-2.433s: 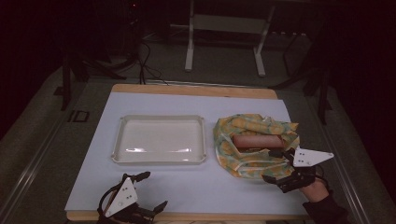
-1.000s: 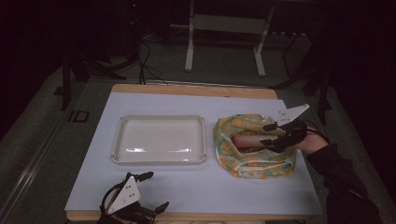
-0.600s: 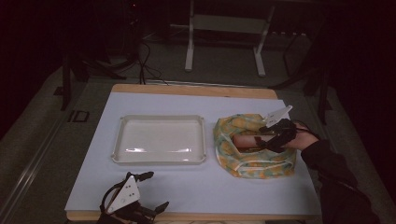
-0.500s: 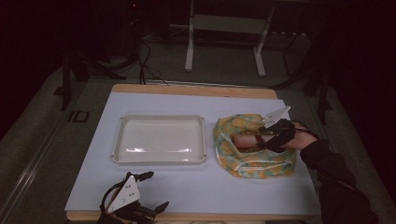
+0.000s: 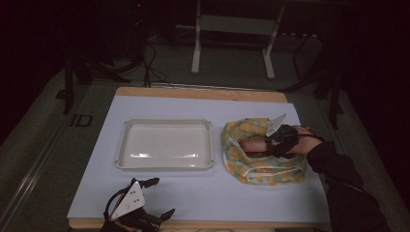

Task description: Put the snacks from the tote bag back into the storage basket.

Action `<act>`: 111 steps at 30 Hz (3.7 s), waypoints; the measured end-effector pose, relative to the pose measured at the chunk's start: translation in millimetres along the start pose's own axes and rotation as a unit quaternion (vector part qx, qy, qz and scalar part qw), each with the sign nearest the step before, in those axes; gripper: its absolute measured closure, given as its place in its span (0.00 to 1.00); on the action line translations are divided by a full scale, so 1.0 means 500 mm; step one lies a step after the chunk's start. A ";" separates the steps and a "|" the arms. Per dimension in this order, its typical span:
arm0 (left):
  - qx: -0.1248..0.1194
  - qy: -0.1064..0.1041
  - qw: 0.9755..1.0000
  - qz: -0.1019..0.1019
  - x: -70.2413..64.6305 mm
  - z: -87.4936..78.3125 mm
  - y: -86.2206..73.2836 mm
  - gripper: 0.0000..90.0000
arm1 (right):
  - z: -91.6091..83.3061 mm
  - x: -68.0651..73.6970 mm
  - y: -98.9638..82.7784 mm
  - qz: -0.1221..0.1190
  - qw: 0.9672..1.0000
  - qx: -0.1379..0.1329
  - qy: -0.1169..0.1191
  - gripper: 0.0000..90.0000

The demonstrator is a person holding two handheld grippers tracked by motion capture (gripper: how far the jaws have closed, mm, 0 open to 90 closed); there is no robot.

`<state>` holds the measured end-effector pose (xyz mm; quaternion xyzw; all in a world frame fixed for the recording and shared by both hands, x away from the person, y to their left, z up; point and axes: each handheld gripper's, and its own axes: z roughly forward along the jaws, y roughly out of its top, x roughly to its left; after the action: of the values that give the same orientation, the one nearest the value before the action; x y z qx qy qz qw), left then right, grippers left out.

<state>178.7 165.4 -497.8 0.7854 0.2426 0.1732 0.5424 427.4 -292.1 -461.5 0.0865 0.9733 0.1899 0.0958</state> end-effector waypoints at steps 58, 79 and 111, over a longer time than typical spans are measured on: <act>0.010 -0.018 1.000 0.006 -0.003 0.003 -0.001 0.00 | -0.156 -0.006 0.103 -0.085 0.996 -0.028 -0.010 0.47; 0.010 -0.024 1.000 0.010 -0.005 0.002 -0.001 0.00 | -0.135 0.051 0.245 -0.176 0.984 -0.014 0.014 0.47; 0.011 -0.037 0.999 0.017 -0.009 0.002 -0.001 0.00 | -0.009 0.128 0.468 -0.232 0.971 -0.045 0.041 0.47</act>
<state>175.6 162.1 -498.7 0.8012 0.2105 0.1508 0.5395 395.2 -66.9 -376.9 -0.1536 0.9604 0.2094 0.1009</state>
